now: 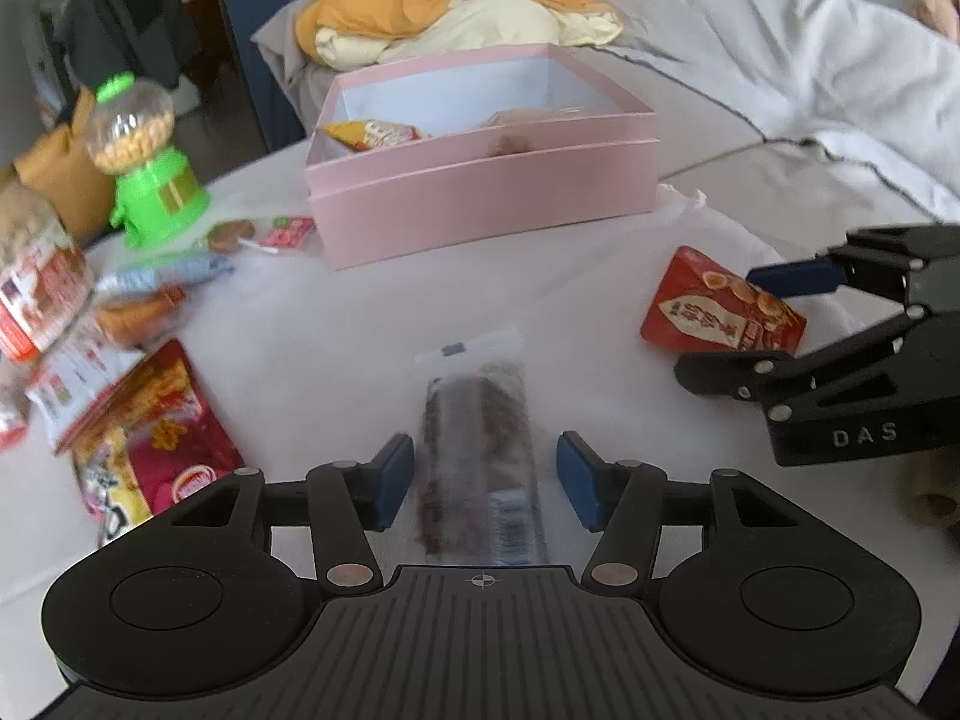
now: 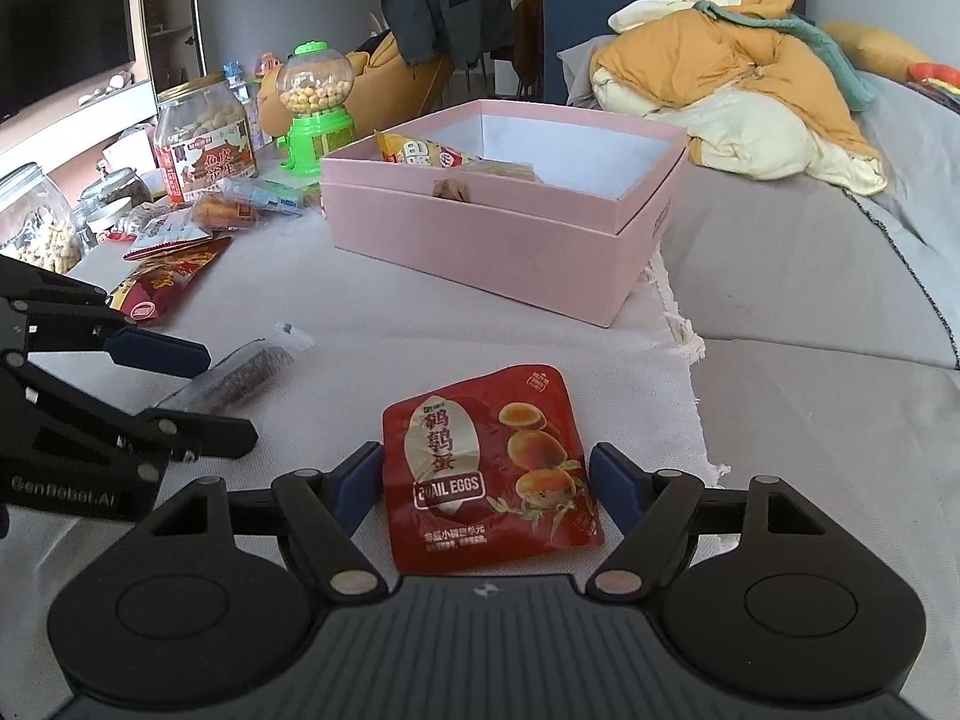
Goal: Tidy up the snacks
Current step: 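Carry the brown and red packets over the pink box and release both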
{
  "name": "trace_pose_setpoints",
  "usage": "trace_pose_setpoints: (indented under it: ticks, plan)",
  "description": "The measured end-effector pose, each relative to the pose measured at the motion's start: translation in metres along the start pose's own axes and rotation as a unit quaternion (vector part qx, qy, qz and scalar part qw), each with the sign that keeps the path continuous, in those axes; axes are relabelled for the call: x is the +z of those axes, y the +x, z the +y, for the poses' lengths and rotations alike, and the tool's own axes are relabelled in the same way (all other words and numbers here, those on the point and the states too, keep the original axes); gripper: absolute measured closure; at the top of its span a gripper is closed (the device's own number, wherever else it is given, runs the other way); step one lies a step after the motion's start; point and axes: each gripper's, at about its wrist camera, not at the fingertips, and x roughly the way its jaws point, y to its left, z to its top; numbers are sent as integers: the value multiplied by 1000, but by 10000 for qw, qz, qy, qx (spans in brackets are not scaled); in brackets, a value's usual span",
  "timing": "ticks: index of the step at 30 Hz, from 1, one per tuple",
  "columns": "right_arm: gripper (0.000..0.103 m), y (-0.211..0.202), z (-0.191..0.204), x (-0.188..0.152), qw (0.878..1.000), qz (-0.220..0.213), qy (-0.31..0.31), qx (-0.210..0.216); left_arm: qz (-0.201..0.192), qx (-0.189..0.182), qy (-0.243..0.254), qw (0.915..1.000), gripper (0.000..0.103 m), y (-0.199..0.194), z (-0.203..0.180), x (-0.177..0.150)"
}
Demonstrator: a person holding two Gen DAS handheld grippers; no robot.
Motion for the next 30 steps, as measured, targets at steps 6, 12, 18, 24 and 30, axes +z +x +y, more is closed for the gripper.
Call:
trace_pose_setpoints:
  ticks: [6, 12, 18, 24, 30]
  plan:
    - [32, 0, 6, 2, 9998, 4, -197, -33, -196, -334, -308, 9988, 45, -3, 13, -9]
    - [34, -17, 5, 13, 9990, -138, -423, -103, -681, 38, 208, 9975, 64, -11, -8, -19]
    - [34, -50, -27, 50, 9984, -556, 54, -66, -1480, -253, -113, 9886, 64, -40, 9, 17]
    - [33, -35, -51, 118, 9948, -917, 32, -432, -2283, -1133, -733, 9642, 60, -12, 56, 158]
    - [32, 48, -56, 165, 9986, -485, 10, -188, -1540, -1025, -1662, 9686, 60, 78, 89, 208]
